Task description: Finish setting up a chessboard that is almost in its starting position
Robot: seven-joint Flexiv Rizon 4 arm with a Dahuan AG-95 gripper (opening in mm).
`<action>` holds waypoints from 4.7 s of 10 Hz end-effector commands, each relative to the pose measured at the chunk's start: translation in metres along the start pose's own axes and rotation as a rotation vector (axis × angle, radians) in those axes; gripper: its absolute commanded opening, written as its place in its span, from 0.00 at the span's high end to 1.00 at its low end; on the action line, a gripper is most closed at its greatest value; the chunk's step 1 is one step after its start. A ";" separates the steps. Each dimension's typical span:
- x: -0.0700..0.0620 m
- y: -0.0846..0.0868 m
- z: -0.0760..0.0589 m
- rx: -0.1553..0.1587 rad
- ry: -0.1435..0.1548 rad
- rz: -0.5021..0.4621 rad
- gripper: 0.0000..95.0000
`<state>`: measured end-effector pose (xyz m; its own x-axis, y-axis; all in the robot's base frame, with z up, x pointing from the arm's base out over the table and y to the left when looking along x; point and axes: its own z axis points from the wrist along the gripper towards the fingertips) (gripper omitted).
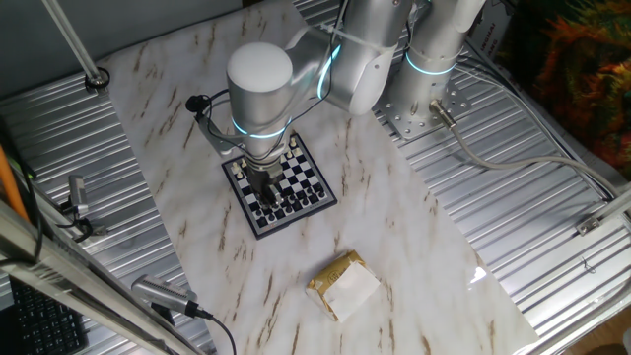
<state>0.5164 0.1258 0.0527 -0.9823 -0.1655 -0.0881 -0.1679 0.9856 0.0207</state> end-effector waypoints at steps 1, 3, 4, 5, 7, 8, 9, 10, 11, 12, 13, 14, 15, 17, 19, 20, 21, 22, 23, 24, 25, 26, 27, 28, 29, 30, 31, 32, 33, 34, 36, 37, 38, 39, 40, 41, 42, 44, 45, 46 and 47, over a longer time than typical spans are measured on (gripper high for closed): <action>0.000 0.000 0.000 0.000 -0.001 0.000 1.00; 0.000 0.000 0.001 0.000 -0.001 -0.001 1.00; 0.000 0.000 0.002 0.000 -0.001 -0.001 1.00; 0.000 0.000 0.003 0.000 -0.001 -0.001 1.00; 0.000 0.000 0.003 0.000 -0.001 0.000 1.00; 0.000 0.000 0.003 0.001 -0.001 0.000 1.00; 0.000 0.001 0.003 0.000 -0.001 0.001 1.00; 0.000 0.001 0.004 0.001 -0.001 0.002 1.00; 0.000 0.001 0.004 0.001 -0.001 0.001 1.00; 0.000 0.001 0.004 0.000 -0.001 0.001 1.00; 0.000 0.001 0.005 0.000 -0.001 0.002 1.00; -0.001 0.001 0.005 0.000 -0.001 0.002 1.00; -0.001 0.001 0.005 0.000 -0.001 0.002 1.00; -0.001 0.001 0.006 0.000 -0.001 0.001 1.00; -0.001 0.001 0.006 -0.001 -0.002 0.002 1.00; -0.001 0.001 0.006 0.000 -0.001 0.001 1.00; -0.001 0.001 0.007 -0.001 -0.002 0.001 1.00; -0.001 0.001 0.007 -0.001 -0.002 0.001 1.00; -0.001 0.001 0.007 -0.001 -0.003 0.001 1.00; -0.001 0.001 0.008 -0.001 -0.004 0.001 1.00; -0.001 0.001 0.008 -0.001 -0.004 0.001 1.00; -0.001 0.001 0.008 -0.002 -0.004 0.001 1.00; -0.001 0.001 0.008 -0.002 -0.004 0.001 1.00; -0.001 0.001 0.008 -0.002 -0.006 0.001 1.00; -0.001 0.001 0.008 -0.003 -0.006 0.002 1.00; -0.001 0.001 0.008 -0.004 -0.007 0.002 1.00; -0.001 0.001 0.008 -0.005 -0.007 0.003 1.00; -0.001 0.001 0.008 -0.005 -0.007 0.003 1.00; -0.001 0.001 0.008 -0.005 -0.007 0.003 1.00; -0.001 0.001 0.008 -0.006 -0.008 0.004 1.00; -0.001 0.001 0.008 -0.006 -0.008 0.003 1.00; -0.001 0.001 0.008 -0.006 -0.008 0.004 1.00; -0.001 0.001 0.008 -0.006 -0.008 0.005 1.00; -0.001 0.001 0.008 -0.007 -0.007 0.005 1.00; -0.001 0.001 0.008 -0.007 -0.007 0.005 1.00; -0.001 0.001 0.008 -0.007 -0.008 0.004 1.00; -0.001 0.001 0.008 -0.007 -0.009 0.004 1.00; -0.001 0.001 0.008 -0.007 -0.010 -0.001 0.80; -0.001 0.001 0.008 -0.006 -0.011 -0.003 0.80; -0.001 0.001 0.008 -0.006 -0.011 -0.002 0.80; -0.001 0.001 0.008 -0.006 -0.010 -0.002 0.80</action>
<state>0.5177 0.1270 0.0449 -0.9810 -0.1667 -0.0991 -0.1701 0.9850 0.0274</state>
